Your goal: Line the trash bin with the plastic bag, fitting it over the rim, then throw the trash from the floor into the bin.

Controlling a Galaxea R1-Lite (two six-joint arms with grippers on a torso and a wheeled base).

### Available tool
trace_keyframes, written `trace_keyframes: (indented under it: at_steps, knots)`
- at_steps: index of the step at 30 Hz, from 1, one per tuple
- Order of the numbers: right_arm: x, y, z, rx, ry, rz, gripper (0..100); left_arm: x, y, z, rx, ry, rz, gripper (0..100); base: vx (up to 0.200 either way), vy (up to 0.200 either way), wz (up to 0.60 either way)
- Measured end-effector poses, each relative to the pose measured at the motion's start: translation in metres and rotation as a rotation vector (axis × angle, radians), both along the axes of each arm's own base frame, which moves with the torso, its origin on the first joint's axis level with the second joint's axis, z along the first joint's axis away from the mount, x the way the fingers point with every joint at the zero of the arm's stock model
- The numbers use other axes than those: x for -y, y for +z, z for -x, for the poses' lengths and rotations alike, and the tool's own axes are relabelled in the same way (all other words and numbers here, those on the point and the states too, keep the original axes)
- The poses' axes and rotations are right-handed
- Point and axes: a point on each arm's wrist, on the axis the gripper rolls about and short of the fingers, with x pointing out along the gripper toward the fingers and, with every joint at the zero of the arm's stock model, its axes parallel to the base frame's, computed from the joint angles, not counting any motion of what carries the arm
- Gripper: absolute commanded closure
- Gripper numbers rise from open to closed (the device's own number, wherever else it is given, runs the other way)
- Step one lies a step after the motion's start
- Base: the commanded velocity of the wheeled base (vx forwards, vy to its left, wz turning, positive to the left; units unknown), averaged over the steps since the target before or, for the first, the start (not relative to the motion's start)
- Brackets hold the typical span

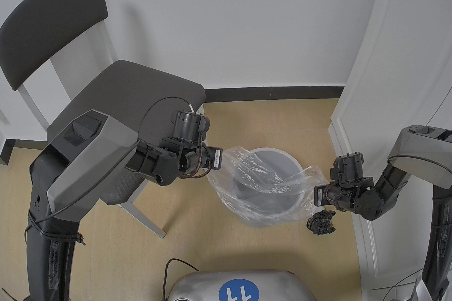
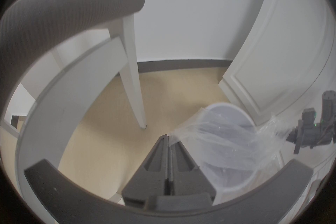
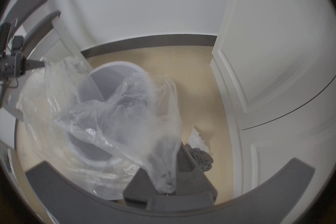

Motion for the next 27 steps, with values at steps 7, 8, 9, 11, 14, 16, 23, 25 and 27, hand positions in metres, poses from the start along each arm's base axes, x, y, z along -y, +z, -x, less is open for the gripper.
trace_keyframes:
  at_steps: [7, 8, 9, 11, 14, 16, 23, 25, 27]
  knots:
    - [0.008, 0.006, 0.015, -0.050, 0.034, 0.060, 100, -0.015, -0.006, 0.020, -0.146, -0.101, -0.114, 100, 0.000, 0.000, 0.00]
    - [0.008, 0.007, 0.016, -0.054, 0.037, 0.064, 100, -0.017, -0.005, 0.022, -0.152, -0.118, -0.122, 100, 0.000, 0.000, 0.00]
    - [0.009, 0.007, 0.018, -0.059, 0.038, 0.067, 100, -0.018, -0.004, 0.024, -0.152, -0.132, -0.131, 100, 0.000, 0.000, 0.00]
    - [0.008, 0.008, 0.019, -0.063, 0.043, 0.071, 100, -0.020, -0.003, 0.026, -0.150, -0.138, -0.136, 100, 0.000, 0.000, 0.00]
    - [0.007, 0.007, 0.020, -0.066, 0.047, 0.071, 100, -0.021, -0.003, 0.025, -0.143, -0.135, -0.133, 100, 0.000, 0.000, 0.00]
    - [0.006, 0.005, 0.019, -0.064, 0.047, 0.072, 100, -0.019, -0.004, 0.021, -0.121, -0.132, -0.122, 100, 0.000, 0.000, 0.00]
    - [0.000, 0.000, 0.011, -0.013, 0.044, 0.056, 100, -0.011, -0.012, 0.005, -0.028, -0.098, -0.042, 100, 0.000, 0.000, 0.00]
    - [-0.002, 0.001, 0.008, 0.022, 0.041, 0.047, 100, -0.009, -0.012, 0.002, -0.014, -0.079, -0.005, 100, 0.000, 0.000, 0.00]
    - [-0.001, 0.002, 0.008, 0.031, 0.038, 0.044, 100, -0.008, -0.011, 0.000, -0.004, -0.071, 0.012, 100, 0.000, 0.000, 0.00]
